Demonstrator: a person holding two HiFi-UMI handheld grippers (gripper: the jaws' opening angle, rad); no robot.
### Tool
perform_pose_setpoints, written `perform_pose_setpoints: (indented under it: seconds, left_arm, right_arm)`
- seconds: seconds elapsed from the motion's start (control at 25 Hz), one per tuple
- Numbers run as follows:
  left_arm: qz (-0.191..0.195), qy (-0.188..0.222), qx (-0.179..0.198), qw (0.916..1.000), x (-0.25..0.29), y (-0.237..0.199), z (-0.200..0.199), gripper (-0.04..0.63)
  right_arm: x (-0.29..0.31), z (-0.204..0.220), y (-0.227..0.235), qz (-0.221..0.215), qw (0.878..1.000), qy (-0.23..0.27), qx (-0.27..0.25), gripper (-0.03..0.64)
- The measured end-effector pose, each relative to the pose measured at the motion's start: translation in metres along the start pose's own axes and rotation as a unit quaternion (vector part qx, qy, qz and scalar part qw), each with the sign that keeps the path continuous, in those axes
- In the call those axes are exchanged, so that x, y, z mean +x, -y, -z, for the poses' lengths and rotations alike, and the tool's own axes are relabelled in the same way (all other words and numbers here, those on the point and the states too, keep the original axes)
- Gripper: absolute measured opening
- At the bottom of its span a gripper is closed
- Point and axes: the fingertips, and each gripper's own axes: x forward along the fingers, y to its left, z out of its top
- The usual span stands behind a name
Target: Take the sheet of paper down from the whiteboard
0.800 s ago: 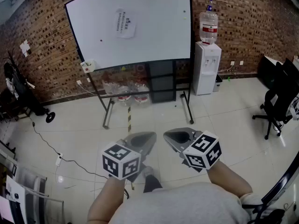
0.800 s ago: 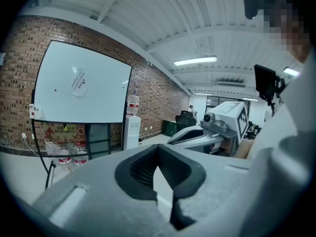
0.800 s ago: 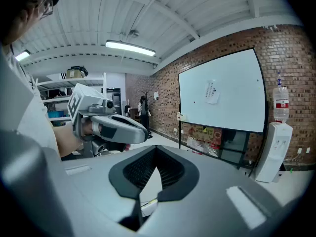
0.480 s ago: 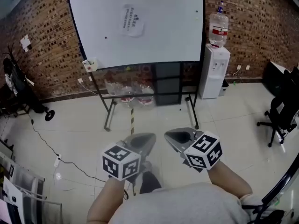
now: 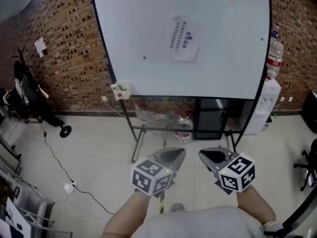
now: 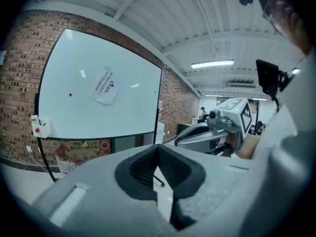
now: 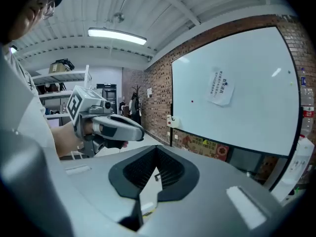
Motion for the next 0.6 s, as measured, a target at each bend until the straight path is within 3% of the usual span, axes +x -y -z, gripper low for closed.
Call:
perform_pose_setpoints:
  seconds: [0.28, 0.6]
  left_arm:
    - [0.01, 0.012, 0.02, 0.9997, -0.016, -0.013, 0.036, 0.002]
    - [0.016, 0.035, 0.006, 0.9992, -0.025, -0.079, 0.038, 0.002]
  right_arm:
    - [0.02, 0.034, -0.018, 0.032, 0.999, 0.016, -0.009, -0.002]
    - [0.077, 0.018, -0.008, 0.049, 0.998, -0.003, -0.036, -0.002]
